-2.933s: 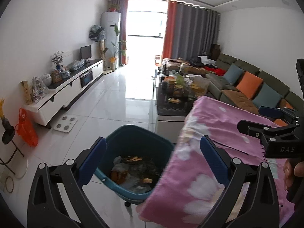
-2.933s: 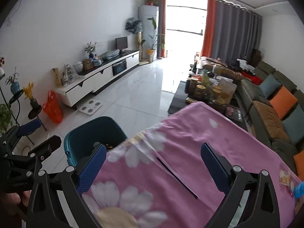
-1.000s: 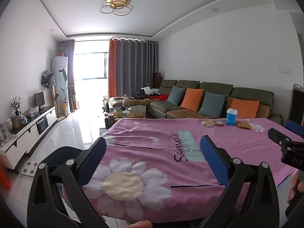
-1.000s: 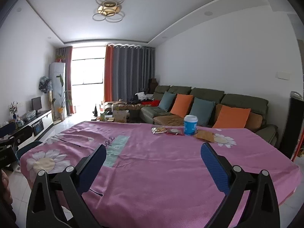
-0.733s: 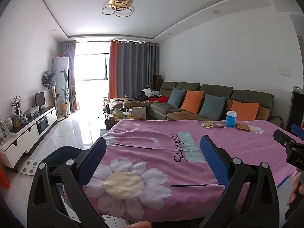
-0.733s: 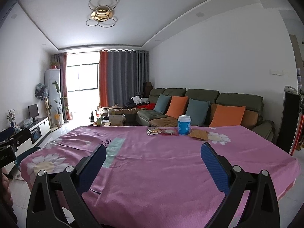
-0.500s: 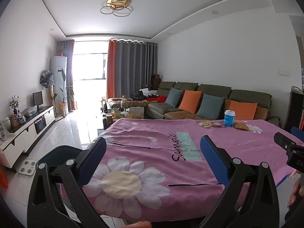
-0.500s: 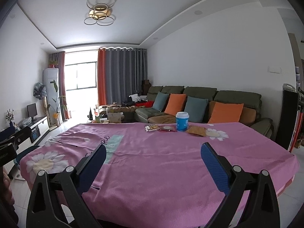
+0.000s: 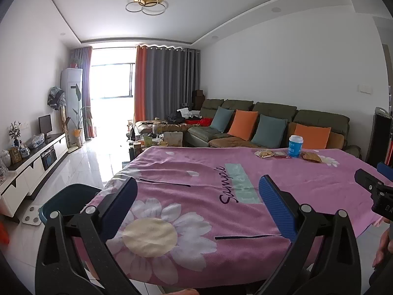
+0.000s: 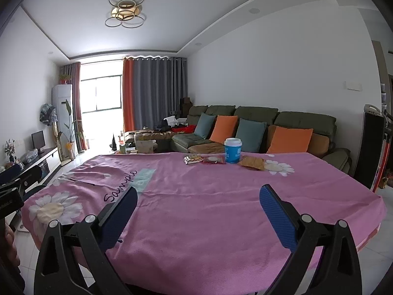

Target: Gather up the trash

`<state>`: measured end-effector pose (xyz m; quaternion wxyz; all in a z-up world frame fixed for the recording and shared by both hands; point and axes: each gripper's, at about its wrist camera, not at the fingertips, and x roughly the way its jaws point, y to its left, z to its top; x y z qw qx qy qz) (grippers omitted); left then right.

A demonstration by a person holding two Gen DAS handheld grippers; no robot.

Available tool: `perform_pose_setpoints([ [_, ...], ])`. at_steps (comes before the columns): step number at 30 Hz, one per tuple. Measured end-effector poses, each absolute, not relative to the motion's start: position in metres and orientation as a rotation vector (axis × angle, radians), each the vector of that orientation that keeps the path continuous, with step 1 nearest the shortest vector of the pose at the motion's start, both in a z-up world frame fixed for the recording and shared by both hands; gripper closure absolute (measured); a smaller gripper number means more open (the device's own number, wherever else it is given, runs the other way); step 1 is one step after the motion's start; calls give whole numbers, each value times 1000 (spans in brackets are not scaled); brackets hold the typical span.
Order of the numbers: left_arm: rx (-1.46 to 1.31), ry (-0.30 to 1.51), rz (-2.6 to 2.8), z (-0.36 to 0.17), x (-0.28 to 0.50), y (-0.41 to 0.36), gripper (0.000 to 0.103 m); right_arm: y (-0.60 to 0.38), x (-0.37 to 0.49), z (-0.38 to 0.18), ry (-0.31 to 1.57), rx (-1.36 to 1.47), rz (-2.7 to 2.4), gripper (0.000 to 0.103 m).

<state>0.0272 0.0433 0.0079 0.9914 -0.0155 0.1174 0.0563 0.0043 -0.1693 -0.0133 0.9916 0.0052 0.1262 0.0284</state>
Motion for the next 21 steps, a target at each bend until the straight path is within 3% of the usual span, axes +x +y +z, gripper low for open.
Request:
perform_pose_setpoints([
  [21, -27, 250, 93, 1, 31, 43, 6, -167, 7, -14, 257, 6, 54, 7],
])
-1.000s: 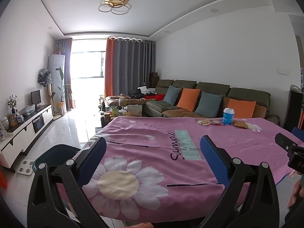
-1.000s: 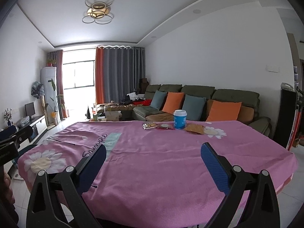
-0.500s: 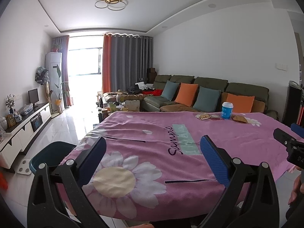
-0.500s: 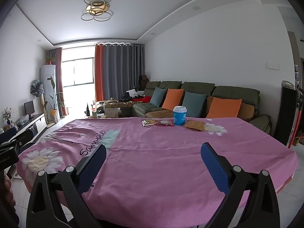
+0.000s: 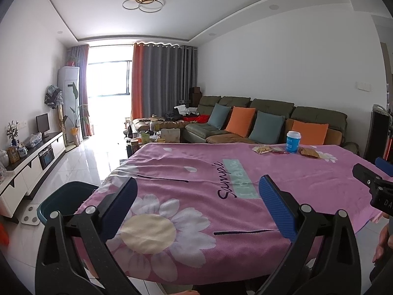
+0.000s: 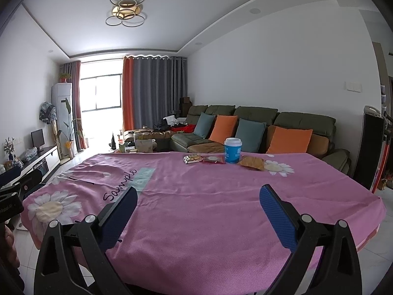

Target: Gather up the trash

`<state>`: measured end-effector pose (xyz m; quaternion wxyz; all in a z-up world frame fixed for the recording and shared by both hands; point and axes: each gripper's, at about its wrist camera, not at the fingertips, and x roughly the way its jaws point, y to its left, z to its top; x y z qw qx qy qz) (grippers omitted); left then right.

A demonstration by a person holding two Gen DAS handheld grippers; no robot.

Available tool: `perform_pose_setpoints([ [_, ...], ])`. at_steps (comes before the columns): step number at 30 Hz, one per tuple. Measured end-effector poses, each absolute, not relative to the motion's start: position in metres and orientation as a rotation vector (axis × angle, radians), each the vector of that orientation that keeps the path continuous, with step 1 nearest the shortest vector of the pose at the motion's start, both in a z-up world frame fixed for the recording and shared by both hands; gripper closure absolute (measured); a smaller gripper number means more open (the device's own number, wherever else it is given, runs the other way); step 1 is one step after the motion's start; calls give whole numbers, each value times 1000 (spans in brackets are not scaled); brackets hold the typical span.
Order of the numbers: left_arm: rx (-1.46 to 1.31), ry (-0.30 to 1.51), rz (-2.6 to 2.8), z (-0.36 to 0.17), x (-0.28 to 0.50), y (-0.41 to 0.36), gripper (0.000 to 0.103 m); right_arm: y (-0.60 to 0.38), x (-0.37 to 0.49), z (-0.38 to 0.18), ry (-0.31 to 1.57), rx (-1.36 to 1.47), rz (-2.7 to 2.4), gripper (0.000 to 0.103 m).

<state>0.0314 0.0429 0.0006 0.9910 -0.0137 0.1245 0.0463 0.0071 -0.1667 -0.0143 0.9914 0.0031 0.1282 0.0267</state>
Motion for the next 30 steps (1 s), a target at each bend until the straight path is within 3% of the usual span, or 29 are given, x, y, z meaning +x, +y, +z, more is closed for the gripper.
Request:
perform_pose_setpoints([
  [30, -32, 262, 79, -2, 46, 36, 6, -174, 31, -17, 288, -6, 41, 7],
])
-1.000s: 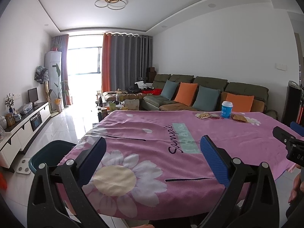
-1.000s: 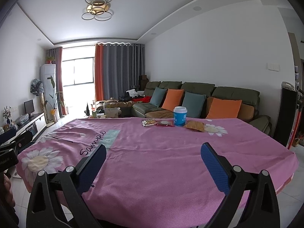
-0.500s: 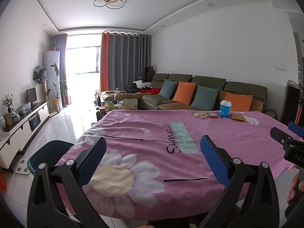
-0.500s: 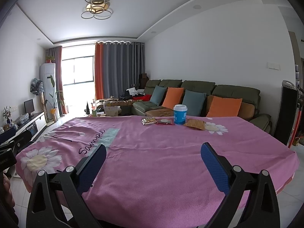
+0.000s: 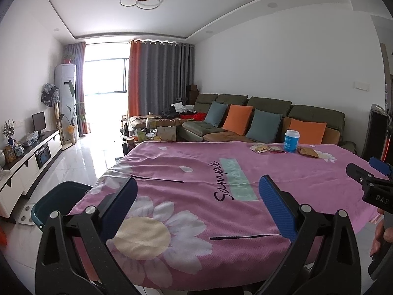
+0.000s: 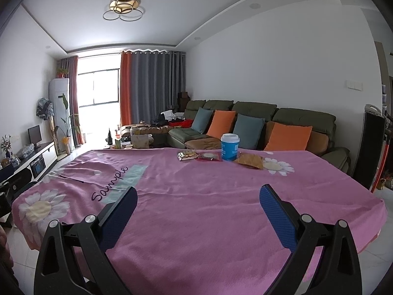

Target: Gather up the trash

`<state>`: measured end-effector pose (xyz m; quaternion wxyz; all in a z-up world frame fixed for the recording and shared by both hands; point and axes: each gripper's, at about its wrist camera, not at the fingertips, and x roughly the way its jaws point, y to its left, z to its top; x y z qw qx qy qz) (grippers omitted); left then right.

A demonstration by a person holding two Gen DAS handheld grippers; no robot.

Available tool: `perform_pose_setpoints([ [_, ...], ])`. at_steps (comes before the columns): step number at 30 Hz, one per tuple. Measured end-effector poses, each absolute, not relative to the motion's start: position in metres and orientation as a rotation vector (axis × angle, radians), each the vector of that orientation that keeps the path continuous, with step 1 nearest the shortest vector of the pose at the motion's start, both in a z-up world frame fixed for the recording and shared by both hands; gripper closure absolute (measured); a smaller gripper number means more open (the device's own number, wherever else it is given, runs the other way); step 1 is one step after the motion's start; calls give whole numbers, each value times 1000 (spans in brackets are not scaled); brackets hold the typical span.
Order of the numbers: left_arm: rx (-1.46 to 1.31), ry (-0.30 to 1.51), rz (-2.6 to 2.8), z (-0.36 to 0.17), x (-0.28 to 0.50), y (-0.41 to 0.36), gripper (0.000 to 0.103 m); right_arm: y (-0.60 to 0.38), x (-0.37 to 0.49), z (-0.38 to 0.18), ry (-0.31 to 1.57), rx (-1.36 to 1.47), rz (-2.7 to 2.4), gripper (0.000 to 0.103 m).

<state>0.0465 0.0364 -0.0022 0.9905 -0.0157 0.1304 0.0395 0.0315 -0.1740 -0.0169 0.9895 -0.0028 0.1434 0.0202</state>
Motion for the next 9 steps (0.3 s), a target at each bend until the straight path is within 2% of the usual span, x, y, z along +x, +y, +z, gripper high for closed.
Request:
perform_pose_setpoints([
  [9, 23, 256, 112, 10, 86, 51, 6, -216, 84, -8, 352, 0, 25, 7],
])
